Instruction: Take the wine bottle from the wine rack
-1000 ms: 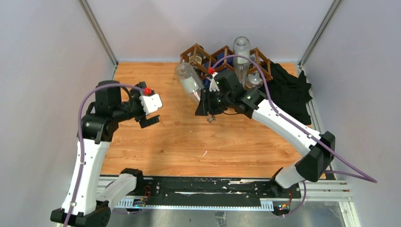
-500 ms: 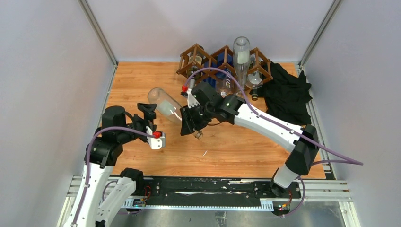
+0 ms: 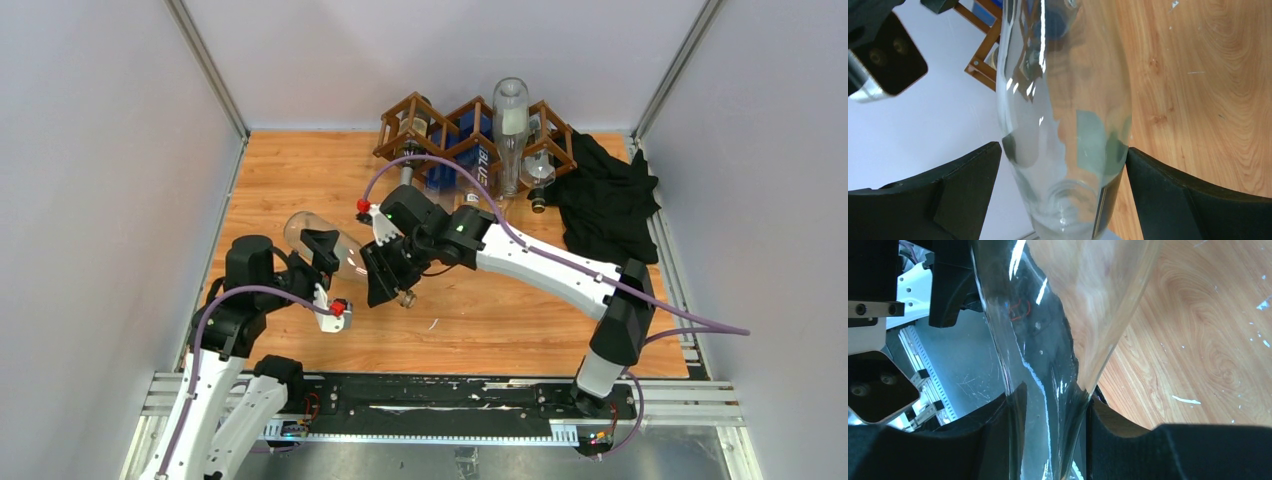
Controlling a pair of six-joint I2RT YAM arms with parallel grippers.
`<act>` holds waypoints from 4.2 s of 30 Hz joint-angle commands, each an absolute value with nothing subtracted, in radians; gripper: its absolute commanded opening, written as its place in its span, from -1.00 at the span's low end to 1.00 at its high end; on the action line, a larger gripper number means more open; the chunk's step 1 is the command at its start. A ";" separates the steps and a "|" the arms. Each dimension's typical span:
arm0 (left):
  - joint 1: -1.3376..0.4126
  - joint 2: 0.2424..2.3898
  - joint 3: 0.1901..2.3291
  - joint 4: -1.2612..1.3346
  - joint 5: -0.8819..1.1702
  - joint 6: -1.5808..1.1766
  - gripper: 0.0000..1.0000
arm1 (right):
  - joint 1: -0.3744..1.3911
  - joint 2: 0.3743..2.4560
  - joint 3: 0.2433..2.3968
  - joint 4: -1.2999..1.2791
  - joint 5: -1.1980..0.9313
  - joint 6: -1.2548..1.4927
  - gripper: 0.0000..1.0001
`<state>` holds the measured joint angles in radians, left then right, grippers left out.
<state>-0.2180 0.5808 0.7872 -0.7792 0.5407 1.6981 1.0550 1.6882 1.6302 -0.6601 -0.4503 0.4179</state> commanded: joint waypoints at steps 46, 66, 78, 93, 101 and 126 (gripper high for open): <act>-0.276 0.459 0.566 -0.214 0.543 1.555 -1.00 | 1.082 1.633 1.636 -0.457 -0.363 0.369 0.55; -0.276 0.427 0.507 -0.034 0.499 1.522 -1.00 | 1.006 1.459 1.616 -0.485 -0.173 0.328 0.98; -0.276 0.533 0.749 -0.197 0.429 0.846 -1.00 | 0.989 1.253 1.459 -0.292 -0.043 0.325 1.00; -0.276 0.654 0.919 -0.468 0.647 0.317 -1.00 | 0.994 1.335 1.478 -0.108 -0.225 0.344 0.96; -0.276 0.655 0.929 -0.489 0.711 0.223 -1.00 | 1.009 1.424 1.549 -0.071 -0.275 0.379 0.85; -0.276 0.668 0.911 -0.423 0.753 -0.059 0.71 | 1.044 1.562 1.682 -0.119 -0.219 0.400 -1.00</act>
<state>-0.2783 0.6598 0.8631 -0.6254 0.7204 0.1303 1.0260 1.5642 1.6455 -0.0956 -0.2516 0.4202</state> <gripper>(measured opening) 0.858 0.405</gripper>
